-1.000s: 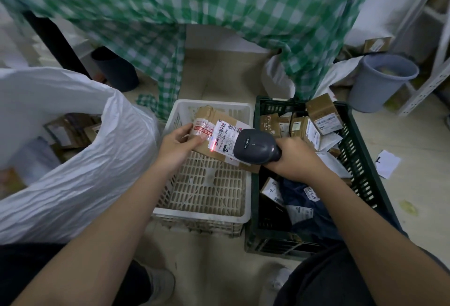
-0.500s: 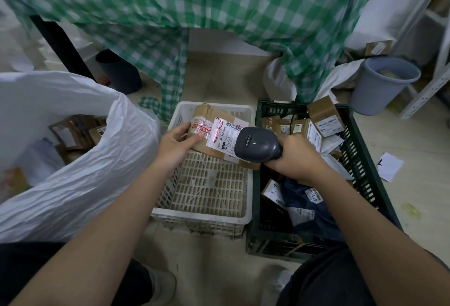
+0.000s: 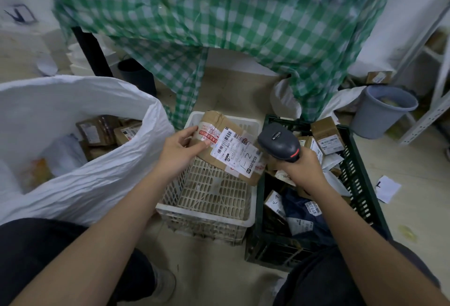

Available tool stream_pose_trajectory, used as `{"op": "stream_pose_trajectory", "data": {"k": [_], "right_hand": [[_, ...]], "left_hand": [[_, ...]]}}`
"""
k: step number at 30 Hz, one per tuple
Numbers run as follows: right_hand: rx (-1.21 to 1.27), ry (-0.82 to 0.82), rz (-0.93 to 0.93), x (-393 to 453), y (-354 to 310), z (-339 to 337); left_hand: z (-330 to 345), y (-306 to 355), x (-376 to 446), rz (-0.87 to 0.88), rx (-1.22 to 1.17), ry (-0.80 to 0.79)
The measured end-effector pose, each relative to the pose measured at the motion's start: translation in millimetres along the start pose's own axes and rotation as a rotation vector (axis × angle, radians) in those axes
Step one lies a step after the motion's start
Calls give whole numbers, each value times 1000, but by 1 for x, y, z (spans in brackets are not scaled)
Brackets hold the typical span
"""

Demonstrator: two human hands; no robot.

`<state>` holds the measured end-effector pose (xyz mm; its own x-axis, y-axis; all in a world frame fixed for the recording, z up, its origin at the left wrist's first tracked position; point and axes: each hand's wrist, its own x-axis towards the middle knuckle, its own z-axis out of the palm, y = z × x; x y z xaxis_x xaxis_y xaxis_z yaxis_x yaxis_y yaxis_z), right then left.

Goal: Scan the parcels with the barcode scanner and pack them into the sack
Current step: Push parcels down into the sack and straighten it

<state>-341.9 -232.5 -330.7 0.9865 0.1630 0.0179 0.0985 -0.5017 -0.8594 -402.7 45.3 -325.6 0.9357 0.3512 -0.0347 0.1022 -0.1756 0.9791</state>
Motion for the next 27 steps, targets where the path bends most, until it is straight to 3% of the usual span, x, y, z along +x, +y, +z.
{"op": "stream_pose_trajectory", "data": {"k": [3,7,13,22,27], "right_hand": [[110,40,-7,-14,-14,6],[108,-23,-85,-26,-47,26],[236,3,-148,-25,-130,76],[75,41,-248,-12,-215,158],[-46,-30,-253,9,-230,193]], "left_hand": [[-23,17,-28,70,4,41],[-68,35,-71,147,-28,143],[-153,52,-128,232,-79,328],[-260,44,-164,206,-61,695],[-289,19,-149,169,-63,744]]}}
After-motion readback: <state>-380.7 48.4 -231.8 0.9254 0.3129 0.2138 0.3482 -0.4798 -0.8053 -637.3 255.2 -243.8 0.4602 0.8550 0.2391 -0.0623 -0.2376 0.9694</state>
